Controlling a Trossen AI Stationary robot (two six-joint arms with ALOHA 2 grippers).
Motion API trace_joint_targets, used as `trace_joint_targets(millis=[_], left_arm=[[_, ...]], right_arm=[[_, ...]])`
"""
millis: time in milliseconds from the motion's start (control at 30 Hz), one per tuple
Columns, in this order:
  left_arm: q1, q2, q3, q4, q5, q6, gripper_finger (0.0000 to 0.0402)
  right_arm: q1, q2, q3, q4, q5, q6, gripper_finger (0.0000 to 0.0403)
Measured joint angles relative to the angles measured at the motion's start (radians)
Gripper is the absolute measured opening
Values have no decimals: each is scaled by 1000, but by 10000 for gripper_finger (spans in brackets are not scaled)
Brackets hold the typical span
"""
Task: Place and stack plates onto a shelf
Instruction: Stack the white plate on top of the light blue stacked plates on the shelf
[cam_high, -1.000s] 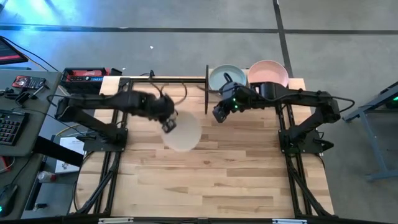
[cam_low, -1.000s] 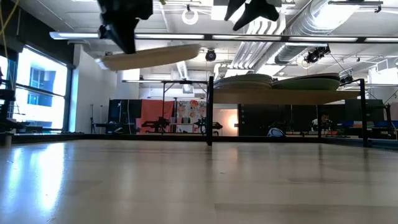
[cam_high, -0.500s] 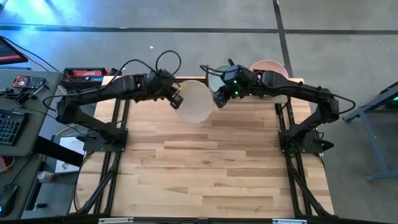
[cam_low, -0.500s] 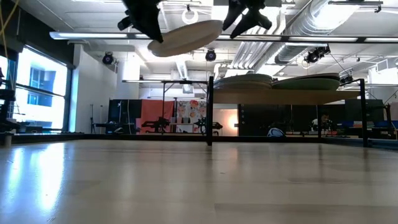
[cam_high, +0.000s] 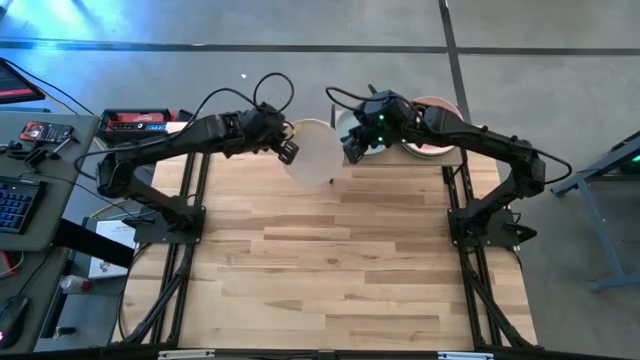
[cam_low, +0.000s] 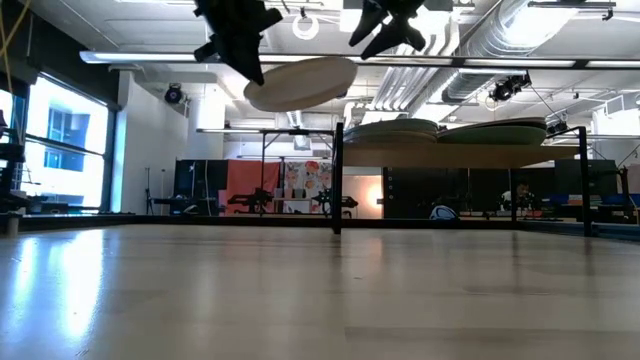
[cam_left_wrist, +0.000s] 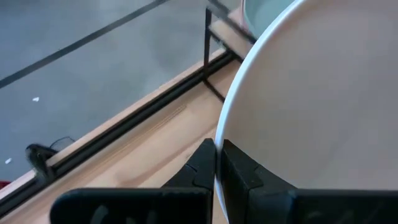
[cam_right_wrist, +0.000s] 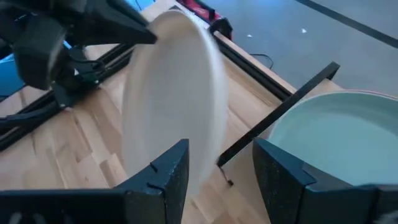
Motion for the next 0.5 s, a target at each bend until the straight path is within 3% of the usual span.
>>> trace_joint_targets(millis=[500], left_arm=[[-10,25,1,142,12,27,1]], right_arm=[[-22,0,0,-48,12,-25,148]])
